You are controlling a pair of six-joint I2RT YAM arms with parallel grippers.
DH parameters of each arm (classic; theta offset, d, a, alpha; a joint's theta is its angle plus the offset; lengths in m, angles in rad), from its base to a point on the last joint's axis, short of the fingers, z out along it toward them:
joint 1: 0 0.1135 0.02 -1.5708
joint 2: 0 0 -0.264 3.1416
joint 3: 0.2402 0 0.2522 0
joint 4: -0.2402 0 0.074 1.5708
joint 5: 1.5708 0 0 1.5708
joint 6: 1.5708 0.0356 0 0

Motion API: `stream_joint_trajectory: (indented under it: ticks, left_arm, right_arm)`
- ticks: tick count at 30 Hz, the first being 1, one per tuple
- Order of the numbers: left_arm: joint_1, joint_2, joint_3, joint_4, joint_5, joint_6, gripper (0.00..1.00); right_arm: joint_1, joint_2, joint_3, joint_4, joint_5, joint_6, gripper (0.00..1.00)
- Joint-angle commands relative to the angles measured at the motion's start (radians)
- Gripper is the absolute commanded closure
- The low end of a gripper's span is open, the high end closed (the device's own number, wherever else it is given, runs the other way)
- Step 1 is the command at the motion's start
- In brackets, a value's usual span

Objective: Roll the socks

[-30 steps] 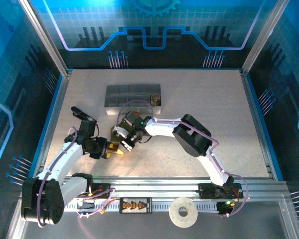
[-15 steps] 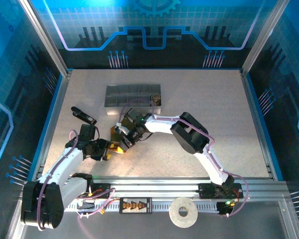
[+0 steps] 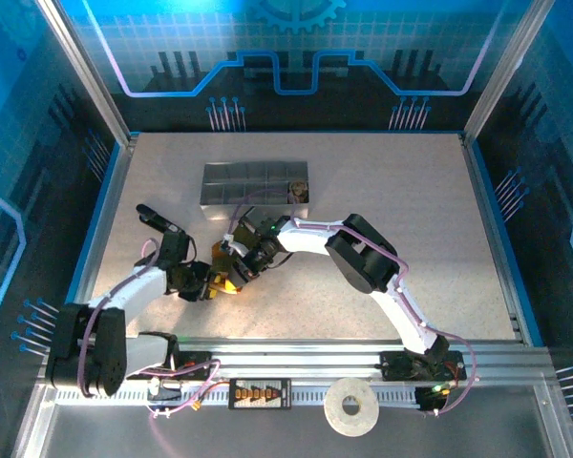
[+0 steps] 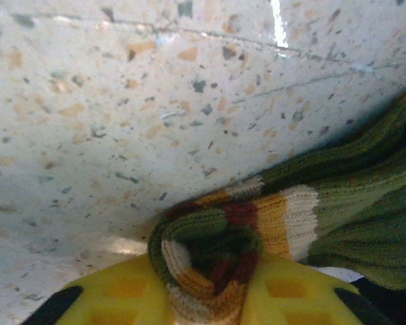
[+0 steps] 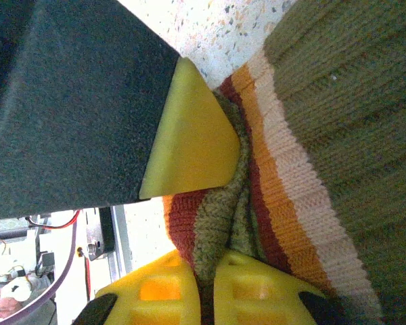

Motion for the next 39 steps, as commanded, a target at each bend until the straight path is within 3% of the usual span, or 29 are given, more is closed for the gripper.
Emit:
stream_joint_trajectory:
  ticks: [1,10,14,18,23,29,39]
  left_arm:
    - [-0.027,0.093,-0.048,-0.122,-0.083,0.017,0.81]
    - [-0.028,0.234,0.027,-0.259,-0.115,0.026,0.87]
    - [-0.028,0.253,0.066,-0.29,-0.132,0.025,0.88]
    - [-0.03,0.273,0.101,-0.327,-0.147,0.034,0.9]
    - [-0.03,0.312,0.125,-0.347,-0.146,0.036,0.91]
    - [-0.032,0.331,0.152,-0.362,-0.157,0.039,0.91]
    - [-0.032,0.35,0.178,-0.366,-0.153,0.054,0.91]
  right_arm:
    - [0.0,0.056,-0.063,-0.118,0.194,-0.019,0.93]
    - [0.07,-0.167,-0.222,0.077,0.334,-0.294,0.63]
    - [0.119,-0.358,-0.448,0.344,0.472,-0.483,0.54]
    - [0.194,-0.525,-0.703,0.693,0.747,-0.699,0.39]
    - [0.274,-0.55,-0.726,0.733,0.947,-0.905,0.39]
    - [0.316,-0.484,-0.659,0.723,1.017,-1.018,0.42]
    - [0.318,-0.348,-0.559,0.658,1.047,-1.018,0.68]
